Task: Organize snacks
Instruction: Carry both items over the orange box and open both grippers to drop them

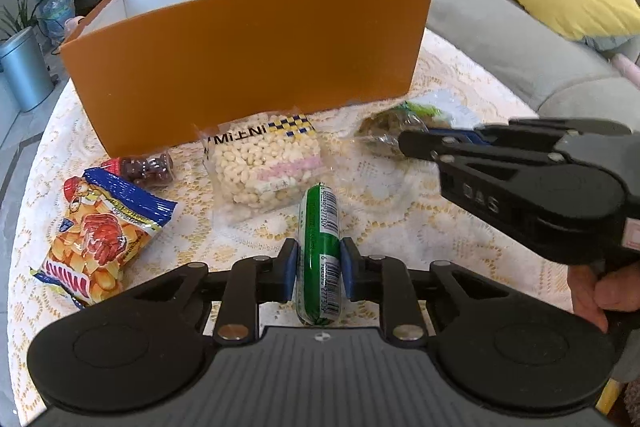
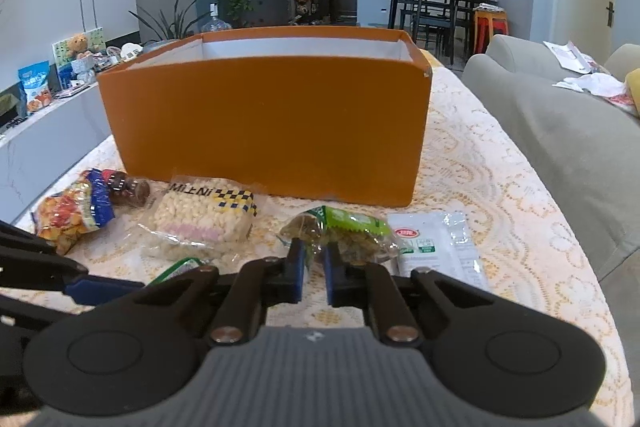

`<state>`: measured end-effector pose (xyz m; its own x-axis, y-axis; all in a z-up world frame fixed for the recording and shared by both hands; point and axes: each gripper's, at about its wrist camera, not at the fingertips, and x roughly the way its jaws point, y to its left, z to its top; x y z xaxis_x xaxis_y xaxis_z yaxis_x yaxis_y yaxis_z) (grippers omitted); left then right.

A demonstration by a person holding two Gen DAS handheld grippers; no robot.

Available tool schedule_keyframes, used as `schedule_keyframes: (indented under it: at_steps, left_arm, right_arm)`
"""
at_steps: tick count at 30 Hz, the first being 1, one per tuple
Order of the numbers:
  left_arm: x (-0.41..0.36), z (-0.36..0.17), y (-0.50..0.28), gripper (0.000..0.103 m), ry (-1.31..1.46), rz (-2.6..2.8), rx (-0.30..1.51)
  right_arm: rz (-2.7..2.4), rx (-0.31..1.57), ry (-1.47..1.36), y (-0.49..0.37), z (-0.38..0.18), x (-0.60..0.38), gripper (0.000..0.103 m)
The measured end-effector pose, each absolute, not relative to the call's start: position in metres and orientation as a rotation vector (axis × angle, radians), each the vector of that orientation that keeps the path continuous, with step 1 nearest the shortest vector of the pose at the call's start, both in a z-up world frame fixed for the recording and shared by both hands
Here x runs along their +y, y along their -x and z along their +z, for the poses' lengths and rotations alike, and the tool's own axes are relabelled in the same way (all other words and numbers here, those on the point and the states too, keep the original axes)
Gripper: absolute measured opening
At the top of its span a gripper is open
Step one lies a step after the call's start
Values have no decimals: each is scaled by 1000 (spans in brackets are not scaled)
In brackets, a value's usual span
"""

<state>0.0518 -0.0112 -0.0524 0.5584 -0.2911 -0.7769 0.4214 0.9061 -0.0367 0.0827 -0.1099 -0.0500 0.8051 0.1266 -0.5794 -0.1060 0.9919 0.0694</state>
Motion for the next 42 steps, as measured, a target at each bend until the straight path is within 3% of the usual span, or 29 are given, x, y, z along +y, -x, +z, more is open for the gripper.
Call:
schedule_keyframes:
  at_steps: [13, 29, 42]
  left_arm:
    - [5, 8, -48, 25, -48, -437, 786]
    - [8, 76, -106, 25, 31, -449, 680]
    - [-9, 49, -197, 25, 41, -398, 828]
  right_arm:
    - [199, 572, -72, -62, -3, -127, 4]
    - [297, 480, -41, -96, 90, -138, 2]
    - [302, 620, -11, -196, 81, -127, 2]
